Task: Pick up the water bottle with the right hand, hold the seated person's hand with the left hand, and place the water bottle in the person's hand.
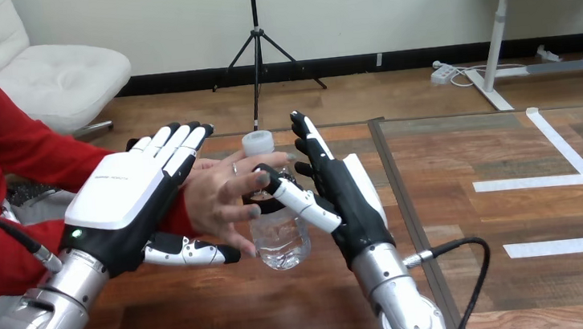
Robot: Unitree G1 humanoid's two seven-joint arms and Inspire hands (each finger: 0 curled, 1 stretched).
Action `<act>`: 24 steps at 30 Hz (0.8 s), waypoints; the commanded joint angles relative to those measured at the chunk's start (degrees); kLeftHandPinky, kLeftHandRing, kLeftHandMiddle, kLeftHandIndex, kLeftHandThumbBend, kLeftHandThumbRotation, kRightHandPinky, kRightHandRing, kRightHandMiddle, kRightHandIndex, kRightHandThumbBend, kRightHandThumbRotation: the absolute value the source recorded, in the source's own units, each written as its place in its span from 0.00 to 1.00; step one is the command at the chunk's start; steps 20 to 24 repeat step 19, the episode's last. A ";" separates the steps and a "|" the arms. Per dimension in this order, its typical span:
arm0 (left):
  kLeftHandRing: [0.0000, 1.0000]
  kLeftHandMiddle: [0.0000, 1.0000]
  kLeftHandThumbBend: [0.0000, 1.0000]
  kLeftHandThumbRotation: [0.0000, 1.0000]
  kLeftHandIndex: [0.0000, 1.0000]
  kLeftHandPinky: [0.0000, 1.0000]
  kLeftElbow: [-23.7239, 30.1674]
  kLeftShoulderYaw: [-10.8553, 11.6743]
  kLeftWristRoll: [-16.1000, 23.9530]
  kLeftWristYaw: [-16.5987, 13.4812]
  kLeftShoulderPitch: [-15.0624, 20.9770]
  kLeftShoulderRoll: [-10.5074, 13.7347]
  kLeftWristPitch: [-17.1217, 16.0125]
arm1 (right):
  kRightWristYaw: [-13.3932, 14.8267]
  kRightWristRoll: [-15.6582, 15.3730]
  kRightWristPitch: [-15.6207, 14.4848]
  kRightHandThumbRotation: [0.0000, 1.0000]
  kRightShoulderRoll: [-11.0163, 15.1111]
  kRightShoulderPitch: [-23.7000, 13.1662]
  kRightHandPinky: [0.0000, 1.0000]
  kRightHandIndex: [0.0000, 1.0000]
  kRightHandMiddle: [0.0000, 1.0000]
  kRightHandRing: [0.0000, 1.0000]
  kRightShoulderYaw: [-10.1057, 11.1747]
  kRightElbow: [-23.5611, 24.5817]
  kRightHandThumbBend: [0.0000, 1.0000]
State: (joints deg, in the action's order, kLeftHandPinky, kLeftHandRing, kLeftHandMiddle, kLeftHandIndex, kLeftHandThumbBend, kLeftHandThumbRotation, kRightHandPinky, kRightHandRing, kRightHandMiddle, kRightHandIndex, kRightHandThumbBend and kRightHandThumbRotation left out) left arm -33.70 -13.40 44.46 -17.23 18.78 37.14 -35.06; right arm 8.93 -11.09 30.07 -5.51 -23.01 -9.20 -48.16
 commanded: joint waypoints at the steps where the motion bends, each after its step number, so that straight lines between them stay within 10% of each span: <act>1: 1.00 1.00 1.00 0.64 1.00 0.99 1.64 0.49 -0.71 -2.38 1.13 0.47 -1.04 | -0.72 0.83 0.80 0.78 1.69 -0.12 0.90 1.00 1.00 0.99 1.30 3.16 1.00; 24: 1.00 1.00 1.00 0.77 1.00 1.00 0.62 -0.18 0.38 -6.49 0.77 -0.47 -1.49 | -1.94 1.88 2.67 0.85 4.48 2.19 0.93 1.00 1.00 1.00 3.31 4.97 1.00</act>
